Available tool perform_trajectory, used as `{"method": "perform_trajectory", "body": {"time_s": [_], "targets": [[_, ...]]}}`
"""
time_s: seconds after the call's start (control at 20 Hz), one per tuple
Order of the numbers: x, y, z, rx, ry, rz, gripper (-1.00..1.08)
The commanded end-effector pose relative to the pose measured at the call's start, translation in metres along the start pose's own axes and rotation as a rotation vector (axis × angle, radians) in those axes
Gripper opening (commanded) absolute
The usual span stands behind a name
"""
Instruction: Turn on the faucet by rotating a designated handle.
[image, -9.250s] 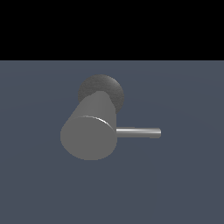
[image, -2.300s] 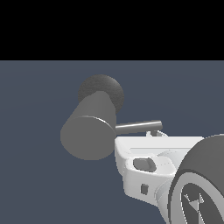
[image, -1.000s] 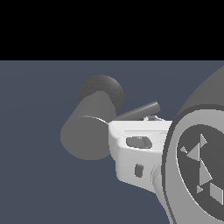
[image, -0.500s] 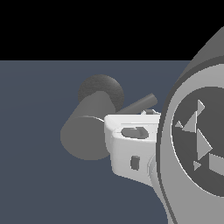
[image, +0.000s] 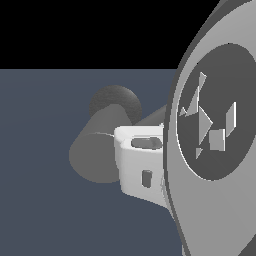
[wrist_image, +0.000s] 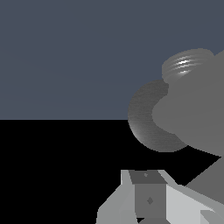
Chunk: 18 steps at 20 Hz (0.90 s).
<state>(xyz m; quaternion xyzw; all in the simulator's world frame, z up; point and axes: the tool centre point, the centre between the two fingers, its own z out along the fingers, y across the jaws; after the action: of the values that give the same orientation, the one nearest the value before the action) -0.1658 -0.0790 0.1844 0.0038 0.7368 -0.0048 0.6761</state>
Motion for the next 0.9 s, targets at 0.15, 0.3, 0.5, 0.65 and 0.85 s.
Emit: {"method": "perform_trajectory", "body": {"time_s": [0.15,0.3,0.5,0.65,0.85], "targets": [[-0.027,0.01,0.001,-0.008,-0.052,-0.003,-1.0],[-0.034,0.013,0.001,-0.007,-0.057,-0.003,-1.0],[-0.042,0.018,0.001,-0.005,-0.064,-0.003,-1.0],[-0.049,0.021,0.001,-0.004,-0.069,-0.003,-1.0],[-0.058,0.025,0.0,-0.002,-0.076,-0.003,-1.0]]}}
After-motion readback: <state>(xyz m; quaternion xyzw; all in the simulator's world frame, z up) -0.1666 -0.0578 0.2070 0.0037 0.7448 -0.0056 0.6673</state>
